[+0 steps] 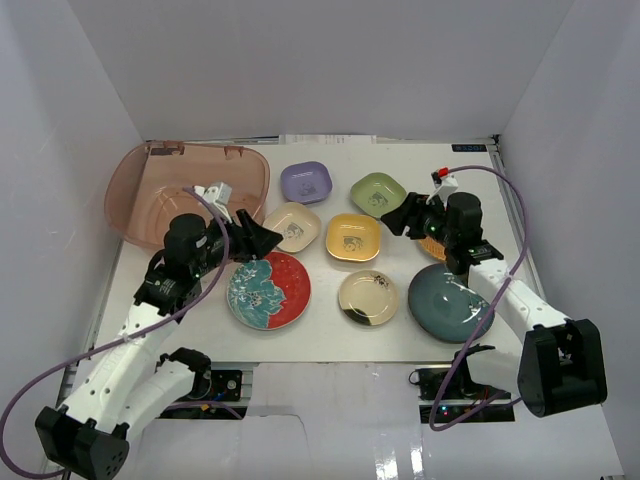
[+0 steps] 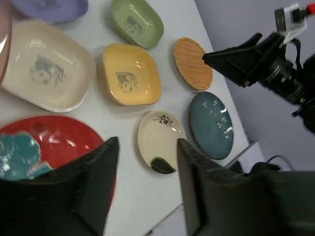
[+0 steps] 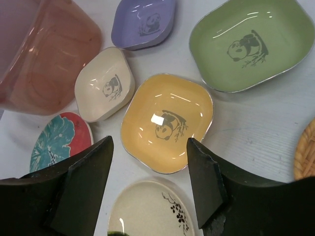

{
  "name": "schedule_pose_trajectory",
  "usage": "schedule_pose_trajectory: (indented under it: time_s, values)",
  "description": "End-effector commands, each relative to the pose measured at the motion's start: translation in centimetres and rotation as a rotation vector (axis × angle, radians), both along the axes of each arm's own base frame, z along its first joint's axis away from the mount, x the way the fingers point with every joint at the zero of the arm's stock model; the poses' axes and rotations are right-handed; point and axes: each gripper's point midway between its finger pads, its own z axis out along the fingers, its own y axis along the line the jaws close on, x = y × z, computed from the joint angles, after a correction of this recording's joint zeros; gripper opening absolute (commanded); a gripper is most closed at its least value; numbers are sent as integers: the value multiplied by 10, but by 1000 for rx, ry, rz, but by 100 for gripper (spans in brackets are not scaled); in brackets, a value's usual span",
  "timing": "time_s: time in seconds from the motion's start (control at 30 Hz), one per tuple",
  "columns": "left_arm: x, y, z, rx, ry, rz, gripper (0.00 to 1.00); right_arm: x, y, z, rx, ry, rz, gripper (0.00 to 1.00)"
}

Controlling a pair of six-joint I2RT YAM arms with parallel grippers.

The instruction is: Place the plates into the plastic bin on the countertop

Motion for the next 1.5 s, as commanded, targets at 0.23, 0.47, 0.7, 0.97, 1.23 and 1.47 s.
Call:
schedule_pose_trajectory:
  time_s: [0.23, 0.47, 0.7, 0.97, 1.23, 1.47]
  values:
    - [-77, 84, -132, 94, 738, 575, 59, -25, 33, 12, 31, -88, 115, 68]
    - [-111, 88, -179, 102, 963, 648, 63, -34, 41, 10, 33, -82, 160, 70]
    - [-129, 83, -211, 5, 1064, 688, 74, -40, 47, 5, 45, -65, 211, 71]
    - [-97, 87, -245, -143, 914, 769, 72, -43, 53, 0, 62, -46, 241, 70]
    - [-80, 99, -258, -212, 769, 820, 50, -46, 60, -9, 70, -22, 261, 70]
    - [-82, 98, -261, -209, 727, 778, 11, -48, 58, -21, 82, 15, 224, 74]
